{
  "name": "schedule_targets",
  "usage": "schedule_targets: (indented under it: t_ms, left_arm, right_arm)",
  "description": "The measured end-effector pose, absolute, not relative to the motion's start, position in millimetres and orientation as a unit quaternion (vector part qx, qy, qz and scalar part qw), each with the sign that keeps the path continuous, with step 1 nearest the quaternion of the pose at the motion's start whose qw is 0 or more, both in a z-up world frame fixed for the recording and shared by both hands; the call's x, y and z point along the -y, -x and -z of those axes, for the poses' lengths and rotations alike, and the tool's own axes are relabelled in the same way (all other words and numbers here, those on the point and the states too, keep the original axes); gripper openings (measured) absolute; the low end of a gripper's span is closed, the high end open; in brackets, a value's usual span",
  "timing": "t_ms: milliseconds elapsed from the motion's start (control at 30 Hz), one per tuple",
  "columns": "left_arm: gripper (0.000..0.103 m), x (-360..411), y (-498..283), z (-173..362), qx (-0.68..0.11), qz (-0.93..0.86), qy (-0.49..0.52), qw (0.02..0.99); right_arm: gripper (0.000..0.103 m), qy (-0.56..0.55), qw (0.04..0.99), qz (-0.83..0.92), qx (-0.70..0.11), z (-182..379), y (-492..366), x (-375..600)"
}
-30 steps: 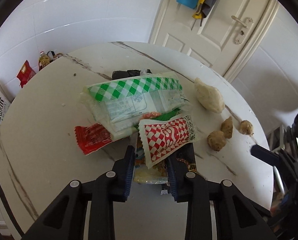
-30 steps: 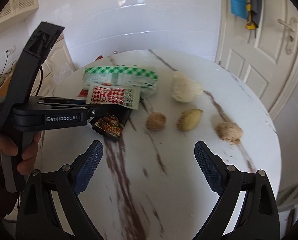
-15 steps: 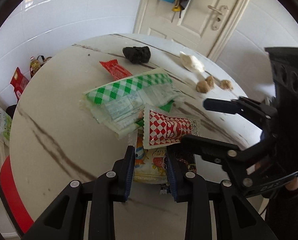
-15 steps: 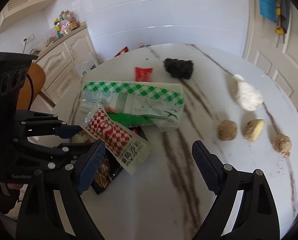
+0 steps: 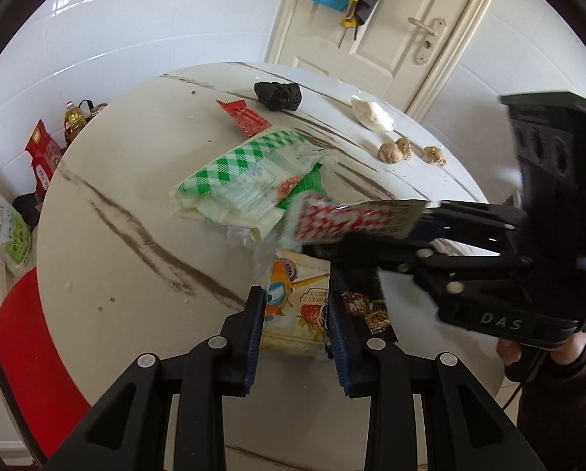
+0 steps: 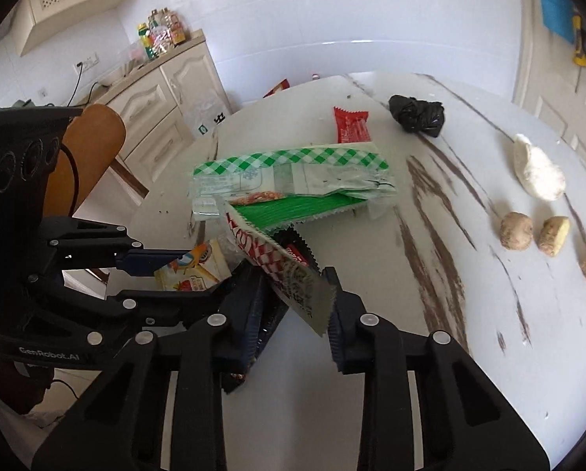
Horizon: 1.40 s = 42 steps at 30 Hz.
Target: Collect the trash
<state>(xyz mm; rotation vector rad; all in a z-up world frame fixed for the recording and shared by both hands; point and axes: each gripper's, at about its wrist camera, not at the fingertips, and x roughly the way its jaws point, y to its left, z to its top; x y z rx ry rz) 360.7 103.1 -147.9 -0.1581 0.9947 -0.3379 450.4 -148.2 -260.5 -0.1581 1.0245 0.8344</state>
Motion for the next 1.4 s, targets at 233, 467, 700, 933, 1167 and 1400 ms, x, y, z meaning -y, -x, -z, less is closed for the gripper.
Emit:
schedule_targets:
  t_ms: [233, 467, 700, 933, 1167, 1400]
  left_arm:
    - [0.025, -93.9, -351.6, 144.8, -0.475, 0.138, 0.067, 0.866]
    - [0.024, -65.8, -336.4, 133.4, -0.468, 0.164, 0.058, 0.866]
    - [0.024, -24.5, -325.1, 134.2, -0.474, 0.186, 0.041, 0.86]
    - [0.024, -10.9, -318.4, 130.7, -0.476, 0.179, 0.039, 0.86]
    - [0.024, -10.2, -315.2, 122.4, -0.474, 0.169, 0.032, 0.864]
    - [0.024, -7.0, -311.8, 111.1, -0.462, 0.171, 0.035, 0.87]
  right_arm:
    - [0.022, 0.043, 0.818, -0.338, -0.463, 245.1, -433.0, 193.6]
    - [0.026, 0.039, 0.836, -0.264, -0.48, 242.3, -408.1, 241.5]
    - [0.066, 0.005, 0.849, -0.245, -0.467, 248.1, -397.7, 274.1]
    - [0.072, 0.066, 0.866, -0.25, -0.427, 236.1, -403.0, 268.8]
    - [0.034, 0.115, 0.837, -0.303, -0.441, 254.3, -419.2, 236.4]
    - [0.007, 0.019, 0.842, -0.317, -0.437, 250.6, -421.3, 269.9]
